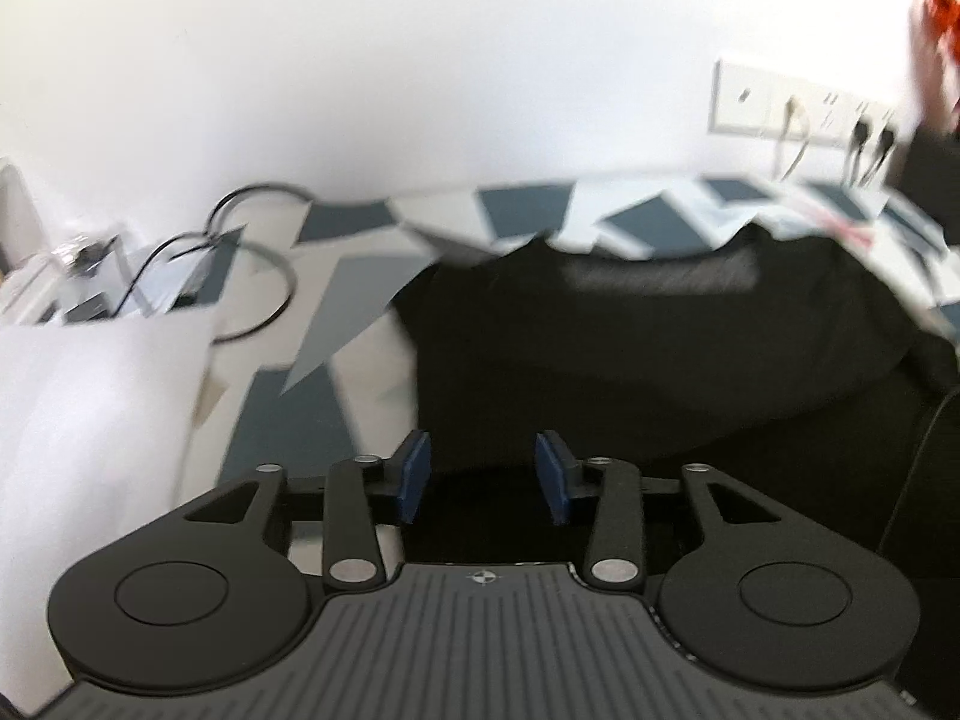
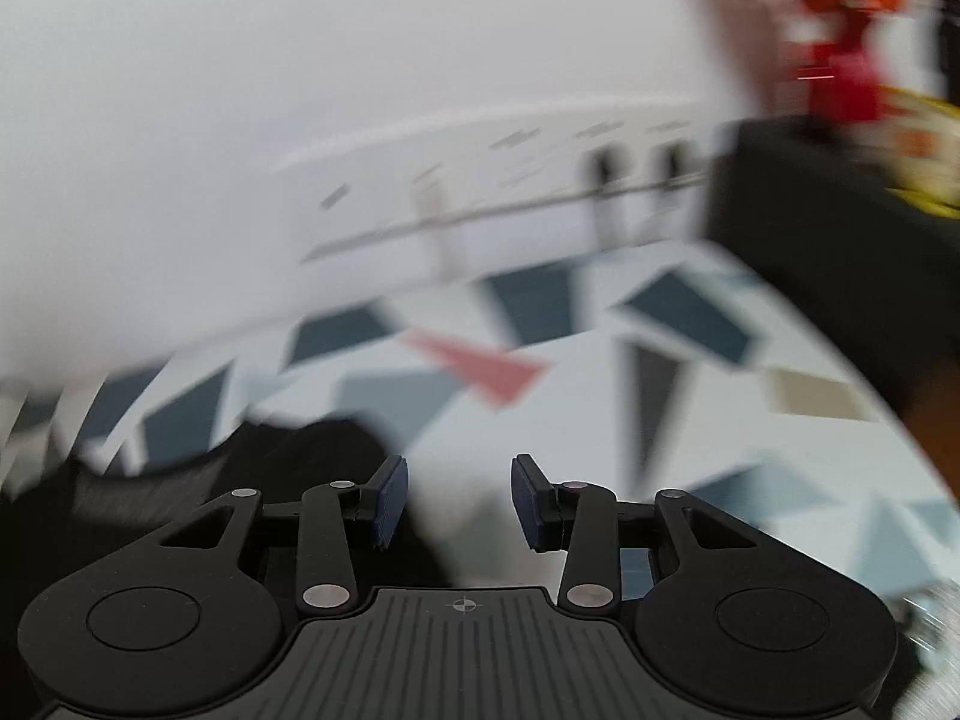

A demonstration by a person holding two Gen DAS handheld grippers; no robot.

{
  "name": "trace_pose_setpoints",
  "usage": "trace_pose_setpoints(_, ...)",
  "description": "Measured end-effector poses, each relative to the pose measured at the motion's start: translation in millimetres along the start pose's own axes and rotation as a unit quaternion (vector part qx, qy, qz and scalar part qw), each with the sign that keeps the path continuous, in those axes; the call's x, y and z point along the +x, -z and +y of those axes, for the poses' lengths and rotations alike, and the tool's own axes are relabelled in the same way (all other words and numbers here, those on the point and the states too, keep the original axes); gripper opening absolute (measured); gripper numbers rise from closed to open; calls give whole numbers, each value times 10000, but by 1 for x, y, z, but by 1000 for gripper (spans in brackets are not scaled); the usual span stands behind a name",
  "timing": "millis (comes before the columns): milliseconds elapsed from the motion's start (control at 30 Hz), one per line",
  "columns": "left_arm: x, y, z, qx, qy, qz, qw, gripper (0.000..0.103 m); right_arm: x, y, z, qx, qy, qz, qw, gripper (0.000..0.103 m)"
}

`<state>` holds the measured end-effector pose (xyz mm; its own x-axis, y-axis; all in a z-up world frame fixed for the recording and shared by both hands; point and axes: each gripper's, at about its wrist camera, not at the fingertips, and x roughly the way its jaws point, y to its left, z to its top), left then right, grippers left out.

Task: Fold clothes
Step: 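Open the left gripper and lift the right gripper away from the sweater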

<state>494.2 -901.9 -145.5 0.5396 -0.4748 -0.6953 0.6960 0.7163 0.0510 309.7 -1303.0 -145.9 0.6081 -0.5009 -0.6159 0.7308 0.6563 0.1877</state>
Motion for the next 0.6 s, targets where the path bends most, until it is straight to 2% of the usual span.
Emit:
trace_pose_setpoints(67, 13, -12, -13, 145, 186, 37, 9997, 47, -23, 1, -21, 347, 253, -212, 9989, 43)
trace_pose_setpoints(167, 39, -28, -38, 405, 453, 169, 9980, 47, -53, 9, -50, 743, 567, -353, 9950, 44)
trace_pose_setpoints(433, 103, -43, -113, 1078, 684, 496, 9906, 47, -91, 60, -119, 1884, 1123, 83, 9756, 45)
trace_pose_setpoints(500, 109, -42, -127, 1181, 690, 485, 9894, 47, -94, 70, -130, 1946, 1233, 126, 9730, 48)
trace_pose_setpoints(600, 111, -43, -140, 1341, 654, 448, 9878, 47, -95, 80, -132, 1644, 1427, 157, 9759, 54)
